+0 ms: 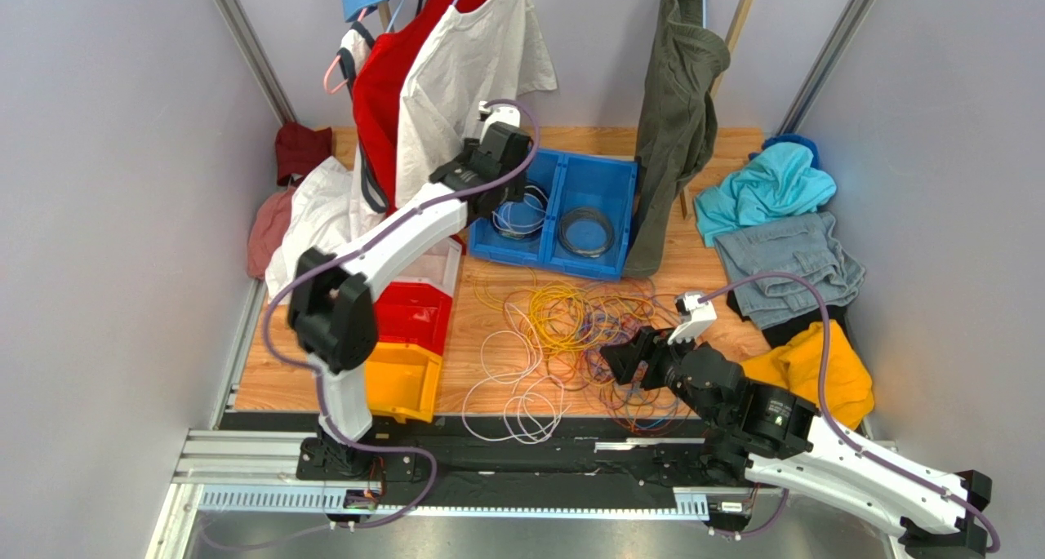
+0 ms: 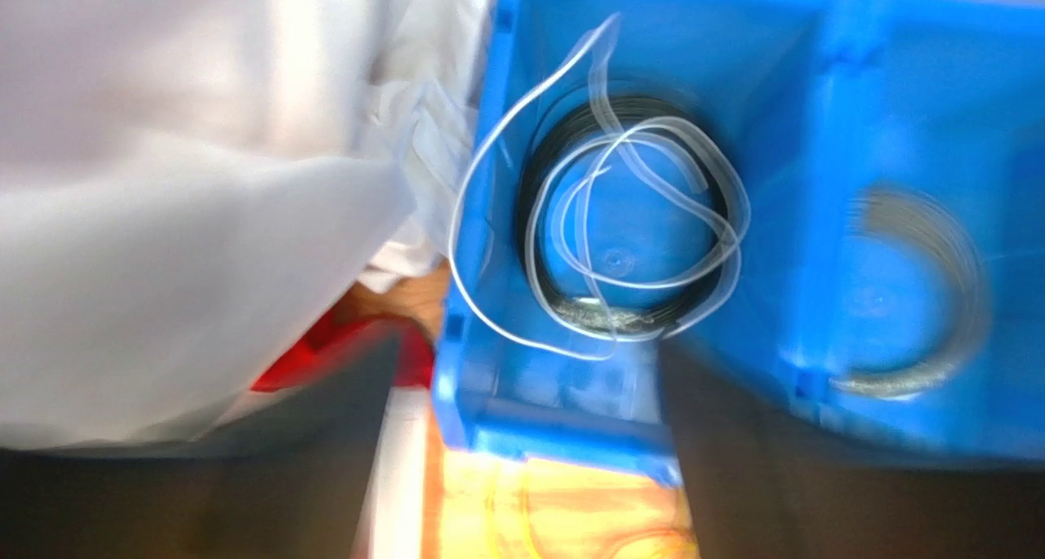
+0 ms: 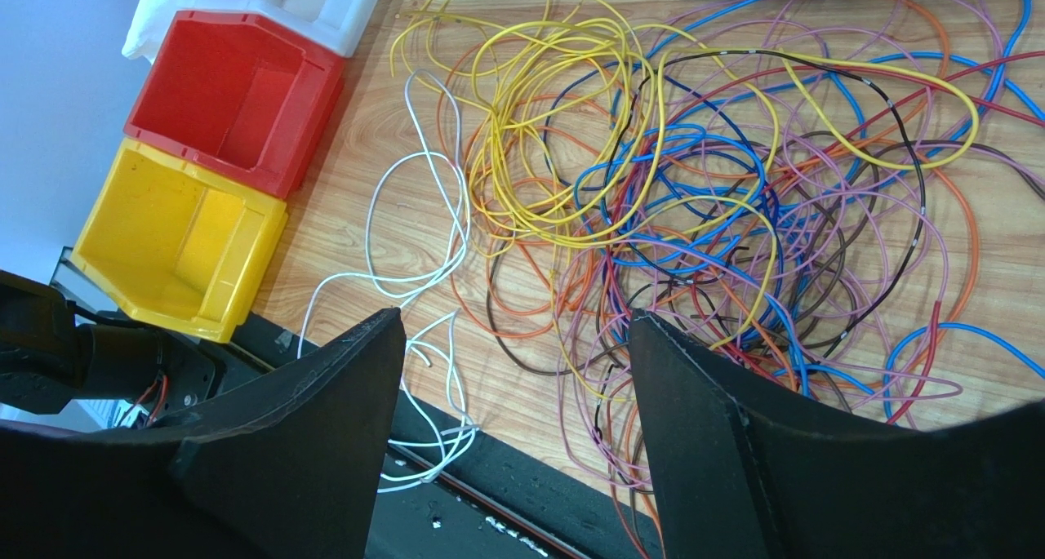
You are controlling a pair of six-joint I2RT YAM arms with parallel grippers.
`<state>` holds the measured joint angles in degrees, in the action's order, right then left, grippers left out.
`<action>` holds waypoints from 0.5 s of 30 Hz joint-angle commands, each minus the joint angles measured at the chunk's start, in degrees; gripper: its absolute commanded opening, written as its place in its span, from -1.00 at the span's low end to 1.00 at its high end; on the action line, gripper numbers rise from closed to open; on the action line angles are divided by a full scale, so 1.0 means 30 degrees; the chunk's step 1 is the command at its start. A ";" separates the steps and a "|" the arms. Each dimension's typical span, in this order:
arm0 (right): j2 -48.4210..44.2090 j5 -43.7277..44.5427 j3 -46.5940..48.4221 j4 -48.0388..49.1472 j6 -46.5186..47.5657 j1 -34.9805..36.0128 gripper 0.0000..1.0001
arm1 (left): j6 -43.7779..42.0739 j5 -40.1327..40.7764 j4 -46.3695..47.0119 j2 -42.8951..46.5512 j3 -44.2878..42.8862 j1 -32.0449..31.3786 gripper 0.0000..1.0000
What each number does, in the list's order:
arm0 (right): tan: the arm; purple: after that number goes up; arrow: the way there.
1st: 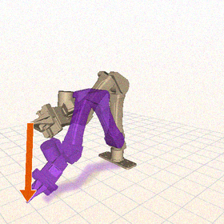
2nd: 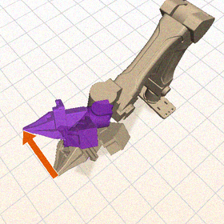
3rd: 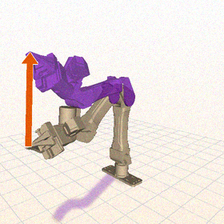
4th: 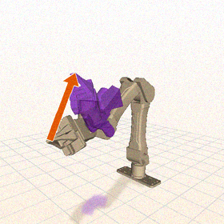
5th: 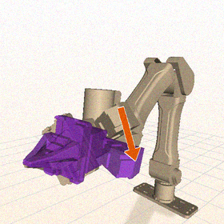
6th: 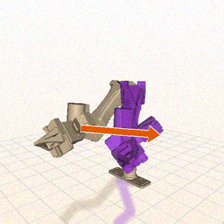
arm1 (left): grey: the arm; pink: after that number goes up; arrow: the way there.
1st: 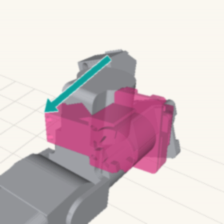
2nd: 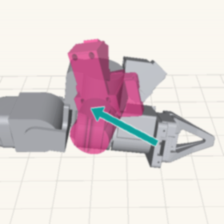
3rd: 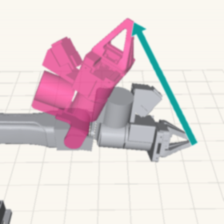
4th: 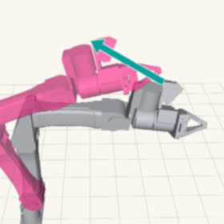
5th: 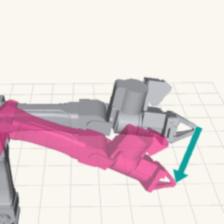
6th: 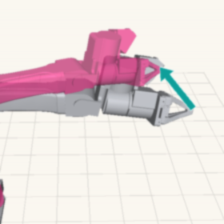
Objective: Untangle the cables
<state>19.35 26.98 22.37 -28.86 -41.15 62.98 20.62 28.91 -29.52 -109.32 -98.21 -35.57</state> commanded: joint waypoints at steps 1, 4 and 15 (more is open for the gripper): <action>-0.0299 0.0352 0.0043 0.0714 -0.0025 0.0071 0.42 | 0.0071 0.0238 0.2396 0.4530 0.2118 -0.1291 0.98; -0.0124 0.0439 0.0160 0.0802 0.0092 0.0042 0.42 | -0.0573 -0.0347 0.3827 0.6347 0.4372 -0.2641 0.98; -0.0006 -0.0234 0.0307 0.0246 -0.0552 0.0071 0.40 | 0.3454 0.0239 0.3334 0.8459 1.0640 -0.7003 0.98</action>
<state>19.84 26.68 22.39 -28.91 -41.47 62.98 22.85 28.91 -19.62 -86.83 -75.02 -50.35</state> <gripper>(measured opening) 0.702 0.990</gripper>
